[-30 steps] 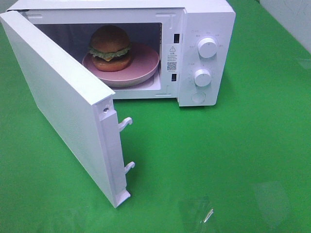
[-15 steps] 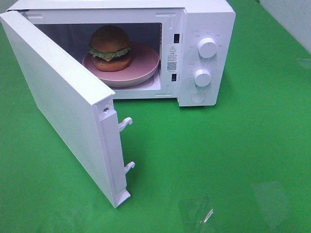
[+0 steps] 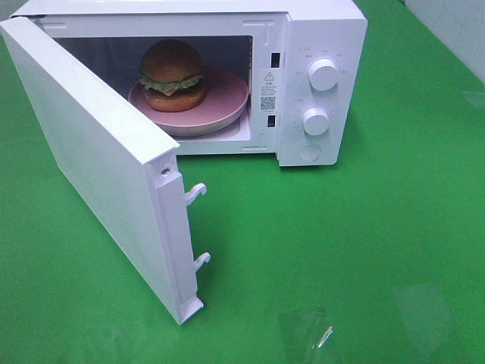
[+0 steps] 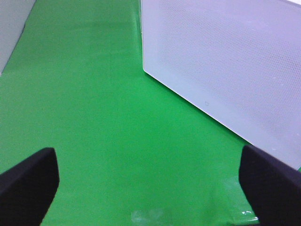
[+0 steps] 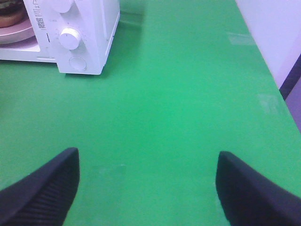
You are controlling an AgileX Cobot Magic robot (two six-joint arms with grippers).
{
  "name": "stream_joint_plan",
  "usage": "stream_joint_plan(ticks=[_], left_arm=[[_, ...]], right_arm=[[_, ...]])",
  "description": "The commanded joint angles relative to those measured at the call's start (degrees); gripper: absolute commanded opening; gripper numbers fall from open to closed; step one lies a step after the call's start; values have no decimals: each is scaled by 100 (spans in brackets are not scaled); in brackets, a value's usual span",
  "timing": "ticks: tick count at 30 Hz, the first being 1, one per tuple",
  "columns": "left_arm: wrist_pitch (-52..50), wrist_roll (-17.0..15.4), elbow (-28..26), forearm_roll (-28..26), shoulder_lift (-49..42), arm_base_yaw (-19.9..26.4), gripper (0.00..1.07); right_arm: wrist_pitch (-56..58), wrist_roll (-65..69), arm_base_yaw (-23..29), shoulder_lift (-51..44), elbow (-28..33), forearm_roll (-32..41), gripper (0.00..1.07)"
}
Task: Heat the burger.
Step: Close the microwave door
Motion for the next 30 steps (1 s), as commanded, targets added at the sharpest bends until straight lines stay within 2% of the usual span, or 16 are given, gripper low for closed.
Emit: stream_joint_plan(ticks=[1,30], left_arm=[[-57,-11,17,-11,-80,-11,98],[-57,-11,17,-11,-80,-11,98]], right_arm=[[-74,17,-34,-160,6,-23,76],[-74,17,-34,-160,6,-23,76]])
